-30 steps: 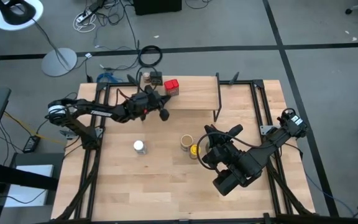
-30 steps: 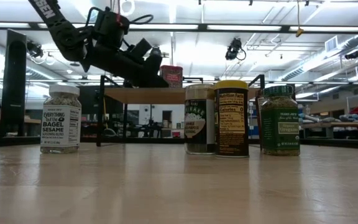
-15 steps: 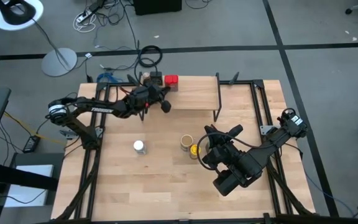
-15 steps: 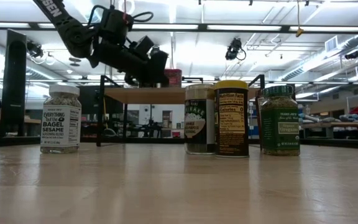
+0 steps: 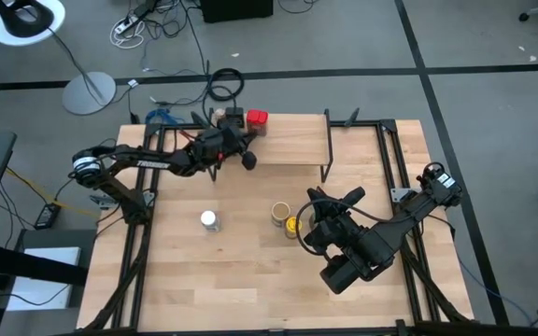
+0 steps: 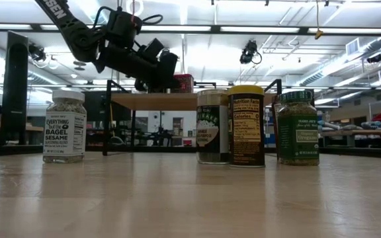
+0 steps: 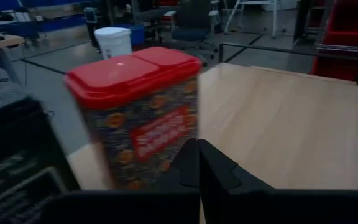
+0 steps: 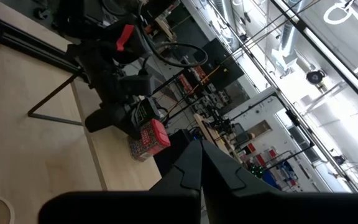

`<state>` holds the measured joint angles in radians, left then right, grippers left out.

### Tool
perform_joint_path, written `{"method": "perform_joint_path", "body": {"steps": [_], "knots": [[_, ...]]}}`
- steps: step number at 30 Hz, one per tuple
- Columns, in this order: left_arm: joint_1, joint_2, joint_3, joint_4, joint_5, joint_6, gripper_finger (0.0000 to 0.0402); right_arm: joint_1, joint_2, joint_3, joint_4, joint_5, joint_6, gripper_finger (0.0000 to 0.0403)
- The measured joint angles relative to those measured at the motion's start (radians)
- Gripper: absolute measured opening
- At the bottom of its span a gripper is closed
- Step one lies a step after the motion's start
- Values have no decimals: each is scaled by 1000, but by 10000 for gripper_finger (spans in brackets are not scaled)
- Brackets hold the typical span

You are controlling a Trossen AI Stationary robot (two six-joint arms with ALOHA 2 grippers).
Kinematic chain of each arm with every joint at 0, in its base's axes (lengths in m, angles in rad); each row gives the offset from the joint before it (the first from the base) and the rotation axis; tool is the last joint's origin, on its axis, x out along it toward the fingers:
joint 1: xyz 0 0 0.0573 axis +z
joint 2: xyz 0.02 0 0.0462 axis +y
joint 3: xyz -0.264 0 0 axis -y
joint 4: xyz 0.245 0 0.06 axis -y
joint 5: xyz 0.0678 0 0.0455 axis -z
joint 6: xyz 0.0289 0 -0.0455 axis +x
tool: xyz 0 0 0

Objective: Shelf spices
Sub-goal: Put the red seasoning can on the shelf

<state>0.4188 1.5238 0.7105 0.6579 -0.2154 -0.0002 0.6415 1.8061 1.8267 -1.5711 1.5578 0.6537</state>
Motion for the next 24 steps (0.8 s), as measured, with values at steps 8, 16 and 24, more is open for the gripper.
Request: {"method": "perform_joint_path", "body": {"steps": [8,16,24], "knots": [[-3,1,0,-5,2,-5,0,-5,0,0,0,0,0,2],[-3,1,0,-31,-26,-5,0,-10,0,0,0,0,0,2],[-2,1,0,-25,-28,-5,0,-15,0,0,1,0,0,2]]}}
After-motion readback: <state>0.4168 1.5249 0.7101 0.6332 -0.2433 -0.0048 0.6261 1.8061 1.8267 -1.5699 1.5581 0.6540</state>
